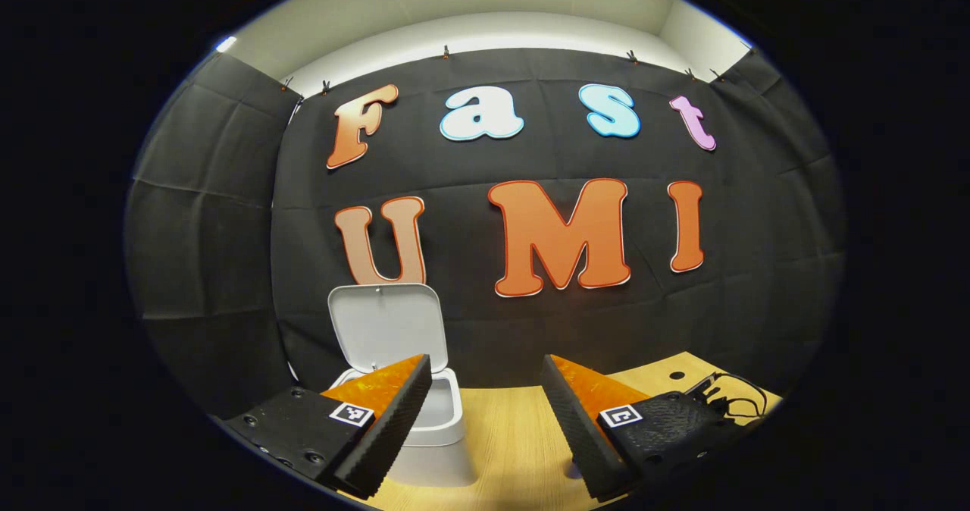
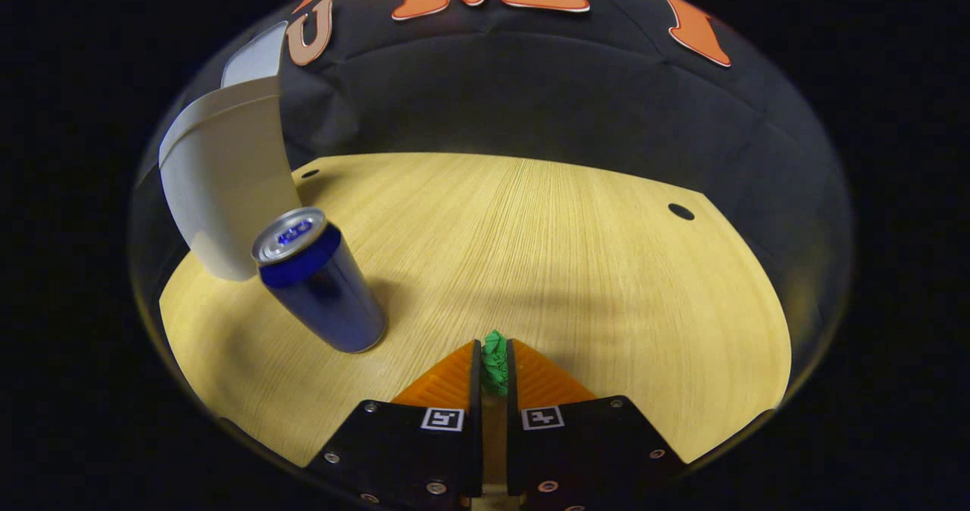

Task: Press the lid of the desktop garbage bin to open it, pick up the crumpled paper on the desktop and throw it into the bin, then pick up the pop can on the desktop and drop it into the bin, and finally close the garbage bin lid.

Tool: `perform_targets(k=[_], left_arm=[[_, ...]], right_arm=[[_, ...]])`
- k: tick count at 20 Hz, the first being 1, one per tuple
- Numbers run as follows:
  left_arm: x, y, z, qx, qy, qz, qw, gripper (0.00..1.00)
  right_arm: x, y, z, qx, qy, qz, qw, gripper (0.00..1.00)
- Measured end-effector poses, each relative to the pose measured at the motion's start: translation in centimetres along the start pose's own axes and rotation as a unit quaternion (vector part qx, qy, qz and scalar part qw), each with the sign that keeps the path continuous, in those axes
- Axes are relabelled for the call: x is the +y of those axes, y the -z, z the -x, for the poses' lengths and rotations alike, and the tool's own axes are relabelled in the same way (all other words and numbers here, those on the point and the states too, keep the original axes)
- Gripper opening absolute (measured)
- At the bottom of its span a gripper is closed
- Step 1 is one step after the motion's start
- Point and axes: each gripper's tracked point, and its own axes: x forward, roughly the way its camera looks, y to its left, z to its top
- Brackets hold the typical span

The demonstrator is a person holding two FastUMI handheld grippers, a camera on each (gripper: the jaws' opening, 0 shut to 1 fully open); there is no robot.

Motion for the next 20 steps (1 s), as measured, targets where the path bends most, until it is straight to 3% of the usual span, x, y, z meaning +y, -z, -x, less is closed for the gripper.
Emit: perform_targets(k=[5,11,20], left_arm=[[1.2,0.0,-0.2,-0.007,-0.001,0.018,1.000,0.93],[3.0,0.0,0.1,-0.018,-0.009,0.034,0.999,0.92],[6.8,0.8,1.0,-0.019,-0.042,0.046,0.998,0.93]], right_arm=[[1.9,-7.4,5.5,-0.088,-0.018,0.016,0.996,0.11],[6.4,-16.0,11.3,-0.175,-0.066,0.013,0.982,0.10],[12.5,-23.3,16.2,-0.259,-0.116,0.043,0.958,0.10]])
